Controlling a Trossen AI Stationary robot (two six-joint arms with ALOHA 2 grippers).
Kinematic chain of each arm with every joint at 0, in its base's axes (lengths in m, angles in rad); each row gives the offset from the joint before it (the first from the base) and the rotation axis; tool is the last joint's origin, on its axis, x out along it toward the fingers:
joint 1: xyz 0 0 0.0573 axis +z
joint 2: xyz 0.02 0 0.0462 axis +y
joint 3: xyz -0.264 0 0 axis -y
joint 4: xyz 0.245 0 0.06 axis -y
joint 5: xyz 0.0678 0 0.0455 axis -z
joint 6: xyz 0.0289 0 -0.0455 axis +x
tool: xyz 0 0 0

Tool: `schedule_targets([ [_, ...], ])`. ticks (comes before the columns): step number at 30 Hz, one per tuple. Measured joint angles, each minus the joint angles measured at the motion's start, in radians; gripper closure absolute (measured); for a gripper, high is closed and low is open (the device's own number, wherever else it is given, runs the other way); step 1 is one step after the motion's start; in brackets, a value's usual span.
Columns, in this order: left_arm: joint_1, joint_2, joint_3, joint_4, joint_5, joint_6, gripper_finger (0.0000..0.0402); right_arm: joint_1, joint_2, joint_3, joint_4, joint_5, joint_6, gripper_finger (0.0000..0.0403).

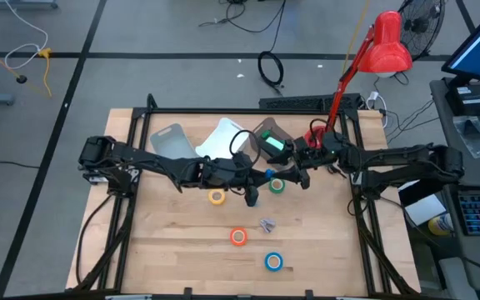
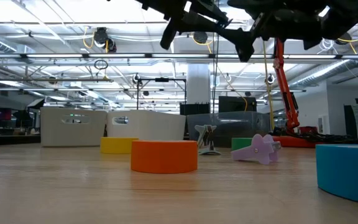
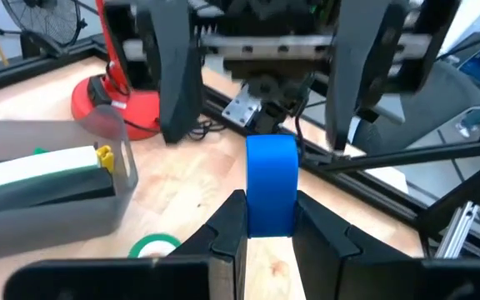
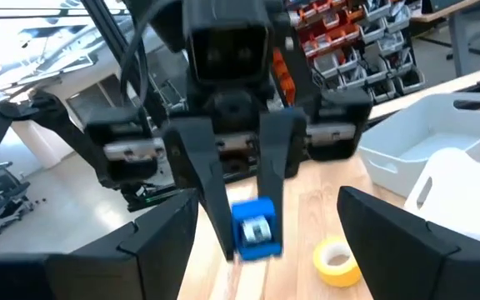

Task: Pick and place Stapler, Stapler remover, tape
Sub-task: Put the small blue stapler into the black bin

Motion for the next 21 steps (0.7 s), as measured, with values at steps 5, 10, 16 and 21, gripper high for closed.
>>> schedule_targets([
  [5,0.0,0.0,0.0,0.0,0.0,-0.007,0.033,0.0,0.003,0.014,-0.001,-0.001,0.0,0.0126],
  [10,0.001,0.0,0.0,0.002,0.0,-0.008,0.033,0.0,0.041,0.02,0.001,-0.025,0.001,0.0126],
  [16,0.001,0.0,0.0,0.001,0.0,-0.008,0.033,0.001,0.061,0.02,0.01,-0.026,0.001,0.0126],
  [21,0.001,0.0,0.0,0.0,-0.001,-0.008,0.033,0.001,0.061,0.02,0.008,-0.027,0.001,0.013],
])
